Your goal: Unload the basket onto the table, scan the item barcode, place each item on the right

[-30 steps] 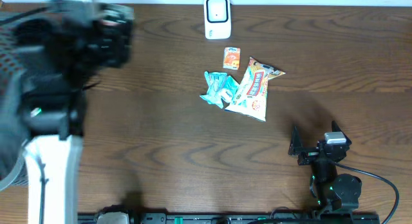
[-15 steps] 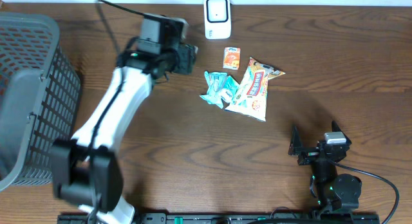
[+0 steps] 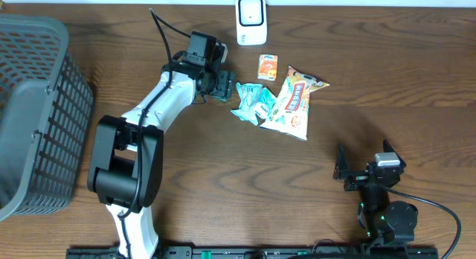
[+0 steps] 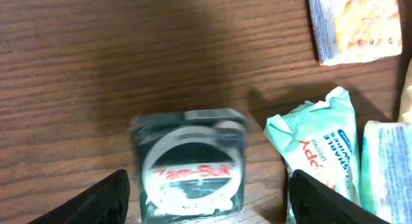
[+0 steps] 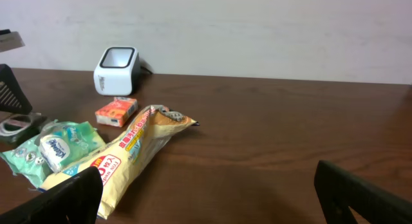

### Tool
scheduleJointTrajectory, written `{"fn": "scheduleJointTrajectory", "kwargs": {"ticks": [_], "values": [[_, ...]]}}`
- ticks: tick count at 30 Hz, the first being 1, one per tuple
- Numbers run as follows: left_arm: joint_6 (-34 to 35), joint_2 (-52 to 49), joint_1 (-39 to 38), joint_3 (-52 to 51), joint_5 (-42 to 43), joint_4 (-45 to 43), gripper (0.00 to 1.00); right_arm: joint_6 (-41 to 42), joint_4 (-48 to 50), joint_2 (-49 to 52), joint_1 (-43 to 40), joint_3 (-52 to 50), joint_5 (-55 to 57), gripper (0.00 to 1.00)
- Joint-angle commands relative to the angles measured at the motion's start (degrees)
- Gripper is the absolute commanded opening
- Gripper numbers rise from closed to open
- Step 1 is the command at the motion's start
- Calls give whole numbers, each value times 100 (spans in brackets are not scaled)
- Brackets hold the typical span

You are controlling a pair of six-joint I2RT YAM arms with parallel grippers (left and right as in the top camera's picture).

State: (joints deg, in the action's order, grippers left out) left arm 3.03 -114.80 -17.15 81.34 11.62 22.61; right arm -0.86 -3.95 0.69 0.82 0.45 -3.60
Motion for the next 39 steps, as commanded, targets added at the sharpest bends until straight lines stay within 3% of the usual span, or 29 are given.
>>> {"fn": "scheduleJointTrajectory", "kwargs": {"ticks": [1,9,11,22,31,39], "values": [[52,50,-2,39,-70,-4,79,-4,-15,-31,-13,-13,22,99],[48,852,22,55,-79,92,87,-4,-15,-31,-13,-13,22,99],[48,1228,37,55,-79,258,99,-4,-15,-31,-13,-13,22,99],[-688,2874,404,52,-79,2608,98,-4,-15,-31,-13,-13,22,99],[-686,3989,1598,52,-76,3145,98,-4,-15,-31,-13,-13,22,99],[-686,4085,1853,52,-76,3414,98,-4,-15,-31,-13,-13,22,99]]}}
